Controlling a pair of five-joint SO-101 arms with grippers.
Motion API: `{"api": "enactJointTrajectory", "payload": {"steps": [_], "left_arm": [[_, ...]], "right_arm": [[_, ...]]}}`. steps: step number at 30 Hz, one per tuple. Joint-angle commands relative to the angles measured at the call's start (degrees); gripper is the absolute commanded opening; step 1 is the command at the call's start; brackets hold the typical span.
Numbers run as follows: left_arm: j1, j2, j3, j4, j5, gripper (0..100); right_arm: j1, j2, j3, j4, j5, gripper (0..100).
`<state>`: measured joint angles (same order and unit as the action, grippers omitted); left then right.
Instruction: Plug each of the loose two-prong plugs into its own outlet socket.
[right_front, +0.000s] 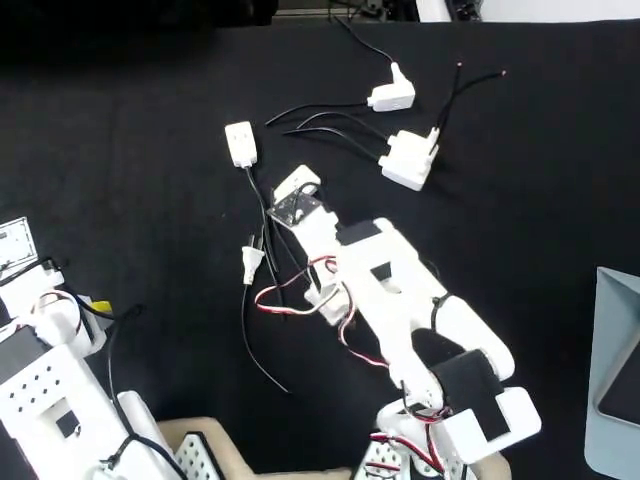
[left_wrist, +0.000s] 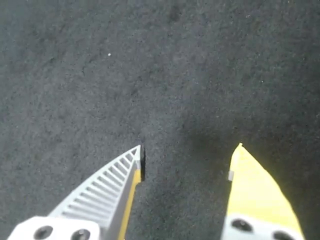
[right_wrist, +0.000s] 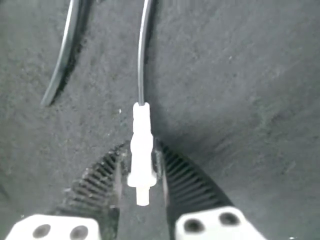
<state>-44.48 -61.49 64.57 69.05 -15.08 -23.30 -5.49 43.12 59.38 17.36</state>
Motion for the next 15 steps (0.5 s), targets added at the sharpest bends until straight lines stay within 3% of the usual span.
{"api": "enactJointTrajectory", "payload": {"steps": [1,3,7,15], "left_arm": [[2.5,-0.7,-2.2,-0.9,0.6,28],[5.3,-0.7,-3.7,-0.9,1.0,28],[11.1,-0.7,-7.8,-1.4,8.8,28],[24.9,-0.2,-12.1,-9.4,18.7,28]], "right_arm": [[-0.4,-6.0,-4.5,2.6,-0.1,1.1],[-1.1,-11.8,-5.1,4.7,-0.9,1.1],[-3.9,-25.7,-3.9,5.9,-5.6,1.1],[-11.3,-49.0,1.3,2.6,-17.0,1.1]]}}
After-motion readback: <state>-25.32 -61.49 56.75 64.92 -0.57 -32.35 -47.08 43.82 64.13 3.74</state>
